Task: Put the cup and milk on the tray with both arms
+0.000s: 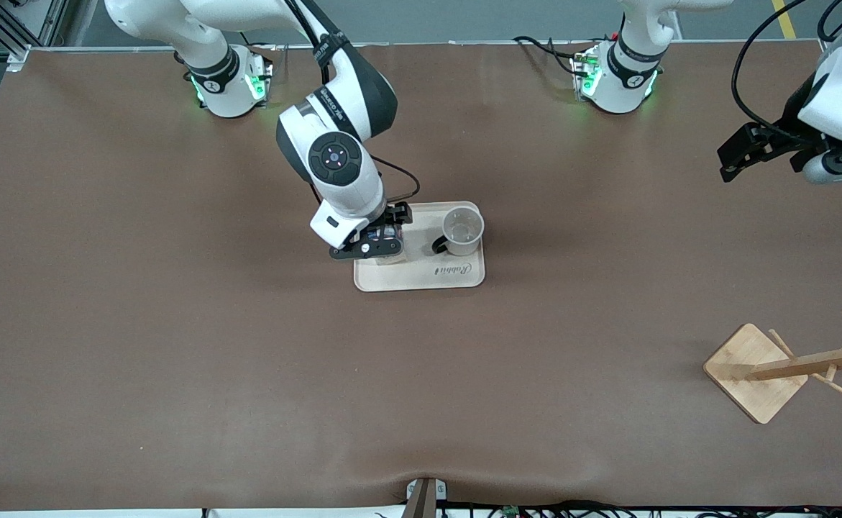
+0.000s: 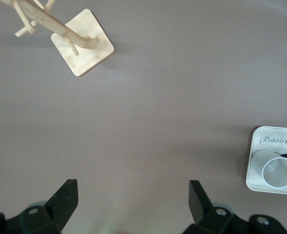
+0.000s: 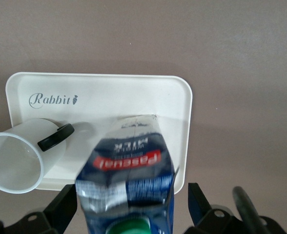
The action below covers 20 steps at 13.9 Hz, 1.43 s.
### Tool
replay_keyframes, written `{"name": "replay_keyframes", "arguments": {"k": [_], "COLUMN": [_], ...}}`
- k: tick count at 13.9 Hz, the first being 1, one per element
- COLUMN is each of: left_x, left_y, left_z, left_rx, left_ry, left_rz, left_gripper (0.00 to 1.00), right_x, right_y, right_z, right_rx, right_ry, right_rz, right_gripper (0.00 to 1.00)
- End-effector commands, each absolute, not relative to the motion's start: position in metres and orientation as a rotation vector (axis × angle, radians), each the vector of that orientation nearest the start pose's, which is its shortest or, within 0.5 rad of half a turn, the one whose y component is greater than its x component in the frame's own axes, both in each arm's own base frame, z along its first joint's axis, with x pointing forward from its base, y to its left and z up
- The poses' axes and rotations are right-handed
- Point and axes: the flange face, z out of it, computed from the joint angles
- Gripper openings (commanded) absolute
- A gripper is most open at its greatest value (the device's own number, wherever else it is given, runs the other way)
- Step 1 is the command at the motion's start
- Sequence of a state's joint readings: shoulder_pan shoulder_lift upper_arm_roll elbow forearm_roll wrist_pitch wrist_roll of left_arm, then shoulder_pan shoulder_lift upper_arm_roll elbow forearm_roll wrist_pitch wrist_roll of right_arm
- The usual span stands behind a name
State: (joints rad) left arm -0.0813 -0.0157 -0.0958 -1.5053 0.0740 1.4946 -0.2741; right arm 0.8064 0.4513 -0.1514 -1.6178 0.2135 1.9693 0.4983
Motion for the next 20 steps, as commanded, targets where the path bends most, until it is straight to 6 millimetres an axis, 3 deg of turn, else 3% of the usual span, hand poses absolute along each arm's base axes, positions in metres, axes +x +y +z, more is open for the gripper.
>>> {"name": "replay_keyframes", "arguments": {"k": [1, 4, 8, 11, 14, 16, 19, 20], "left_x": [0.534, 0.539, 0.546, 0.547, 0.547, 0.548, 0.54, 0.538], "left_y": [-0.094, -0.092, -0.087, -0.083, -0.079, -0.06, -0.046, -0.044], "left_z": [0.663, 0.662, 0.652, 0.652, 0.653, 0.654, 0.656, 0.659], "left_rx": [-3.087, -3.099, -3.095, -3.096, -3.1, -3.129, -3.127, -3.126], "left_ry": [-0.147, -0.157, -0.156, -0.17, -0.18, -0.234, -0.269, -0.276], "left_rz": [-0.05, -0.079, -0.053, -0.05, -0.051, -0.038, 0.019, 0.012], "left_gripper": [1.0, 1.0, 1.0, 1.0, 1.0, 1.0, 1.0, 1.0], "right_x": [0.517, 0.528, 0.56, 0.574, 0.591, 0.605, 0.607, 0.594], "right_y": [0.419, 0.406, 0.367, 0.348, 0.286, 0.244, 0.206, 0.197], "right_z": [0.376, 0.405, 0.473, 0.498, 0.541, 0.557, 0.587, 0.614], "right_rx": [-3.05, -3.033, -3.003, -3.006, -3.022, -3.012, -3.069, -3.098], "right_ry": [-0.092, -0.056, 0.017, 0.049, 0.154, 0.222, 0.189, 0.119], "right_rz": [0.216, 0.24, 0.3, 0.26, 0.345, 0.324, 0.208, 0.13], "right_gripper": [1.0, 1.0, 1.0, 1.0, 1.0, 1.0, 1.0, 1.0]}}
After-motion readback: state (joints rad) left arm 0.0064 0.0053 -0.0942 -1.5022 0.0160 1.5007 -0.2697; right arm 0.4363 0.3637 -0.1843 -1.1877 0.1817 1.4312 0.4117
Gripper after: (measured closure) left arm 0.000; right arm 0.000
